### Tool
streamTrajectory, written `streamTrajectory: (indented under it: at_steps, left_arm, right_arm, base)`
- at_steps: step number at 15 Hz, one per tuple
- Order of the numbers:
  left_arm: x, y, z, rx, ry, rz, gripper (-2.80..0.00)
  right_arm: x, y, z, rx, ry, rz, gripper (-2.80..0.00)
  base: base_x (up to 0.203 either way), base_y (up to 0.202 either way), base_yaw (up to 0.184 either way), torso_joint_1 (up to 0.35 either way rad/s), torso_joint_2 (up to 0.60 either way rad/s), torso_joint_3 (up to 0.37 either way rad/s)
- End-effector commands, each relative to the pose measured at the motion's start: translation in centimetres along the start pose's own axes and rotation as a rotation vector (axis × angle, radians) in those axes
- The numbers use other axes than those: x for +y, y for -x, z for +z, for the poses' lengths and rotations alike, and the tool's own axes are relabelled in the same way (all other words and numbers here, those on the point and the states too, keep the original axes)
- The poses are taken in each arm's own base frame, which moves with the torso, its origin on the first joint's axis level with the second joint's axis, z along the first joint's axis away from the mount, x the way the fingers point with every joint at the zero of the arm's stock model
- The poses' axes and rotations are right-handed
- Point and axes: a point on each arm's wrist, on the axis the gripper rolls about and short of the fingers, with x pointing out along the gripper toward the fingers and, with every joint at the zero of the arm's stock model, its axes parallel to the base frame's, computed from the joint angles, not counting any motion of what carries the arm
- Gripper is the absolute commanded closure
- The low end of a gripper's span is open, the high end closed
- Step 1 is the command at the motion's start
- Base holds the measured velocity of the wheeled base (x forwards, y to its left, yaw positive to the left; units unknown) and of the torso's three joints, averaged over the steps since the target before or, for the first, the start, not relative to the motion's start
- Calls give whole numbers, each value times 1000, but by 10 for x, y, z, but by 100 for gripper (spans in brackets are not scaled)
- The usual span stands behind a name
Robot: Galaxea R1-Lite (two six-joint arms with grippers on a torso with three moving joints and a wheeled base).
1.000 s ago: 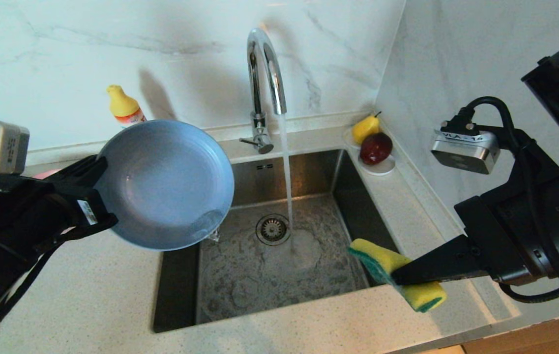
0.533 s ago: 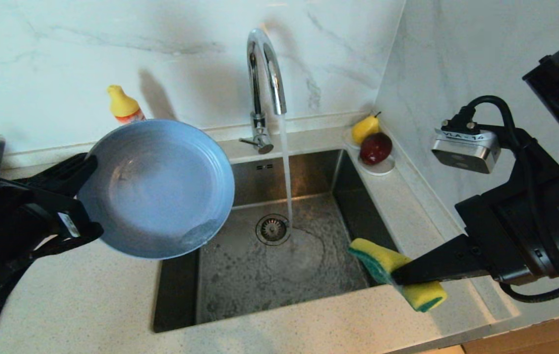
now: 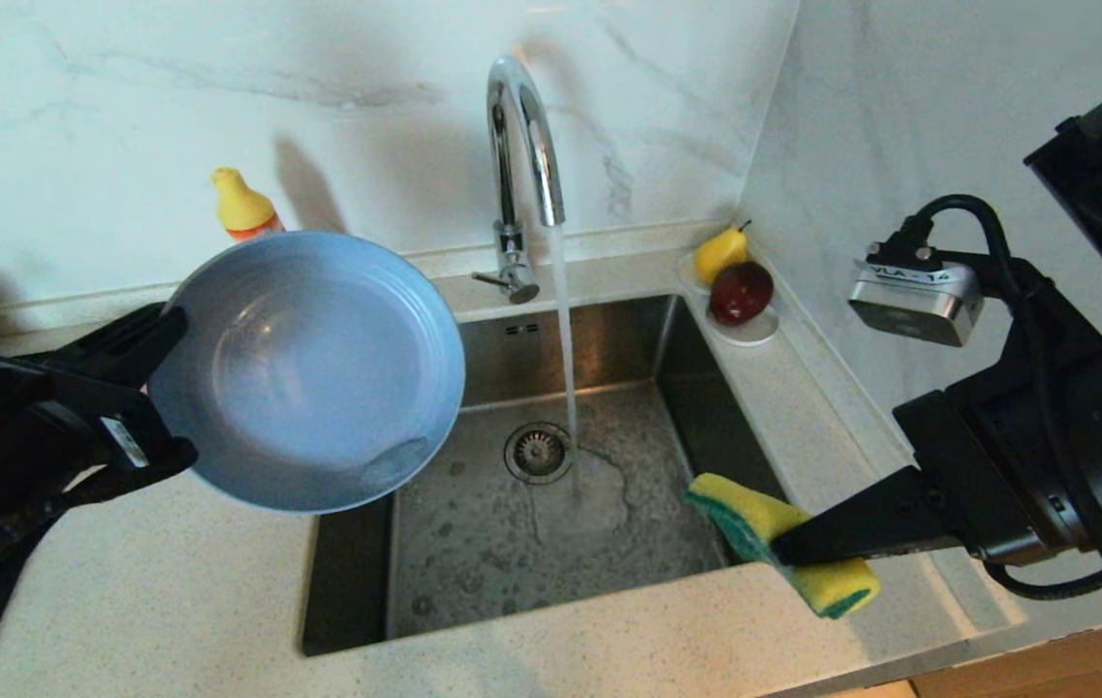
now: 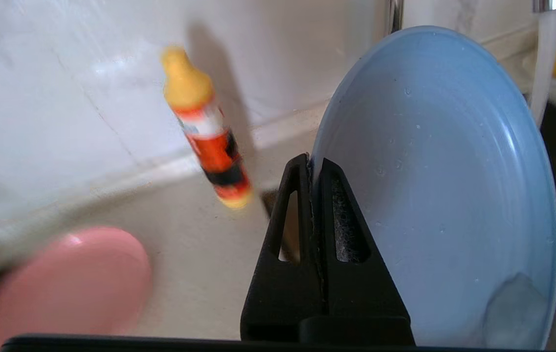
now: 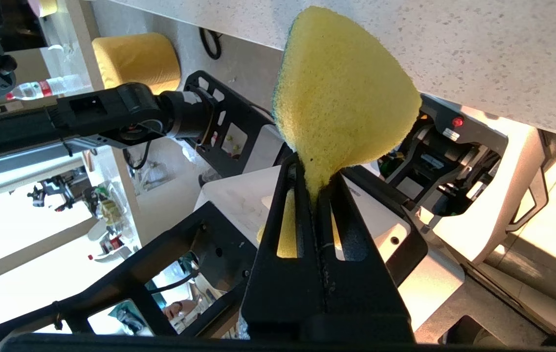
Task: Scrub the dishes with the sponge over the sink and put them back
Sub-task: Rinse the plate, then place the plate on the table
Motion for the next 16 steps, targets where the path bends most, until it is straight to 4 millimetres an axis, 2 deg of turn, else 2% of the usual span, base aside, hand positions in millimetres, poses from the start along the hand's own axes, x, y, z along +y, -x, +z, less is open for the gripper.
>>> streamTrajectory:
  at_steps: [1,3,7,10,12,16]
  left_arm:
    - [-1,-1,-7,99,80,-11,0]
    - [2,5,-11,256,123,-16,0]
    - [16,19,-1,566,293,51,0]
    - [34,23,1,593,395,190,0]
    - [38,25,-8,630,438,188,0]
    - [55,13,-24,680,539,242,0]
  right_arm:
    - [0,1,-1,3,-3,-1,0]
    - [-2,1,-4,10,-6,-6,0]
    - [-3,1,-5,12,-10,-10,0]
    - [-3,0,-5,14,-11,-11,0]
    - [-4,-2,-4,18,-13,-14,0]
    - [-7,-7,-4,31,-19,-24,0]
  base:
    - [0,0,0,0,0,0]
    - [0,0,0,0,0,0]
    - [0,0,0,0,0,0]
    - [0,0,0,0,0,0]
    - [0,0,0,0,0,0]
    - [0,0,0,0,0,0]
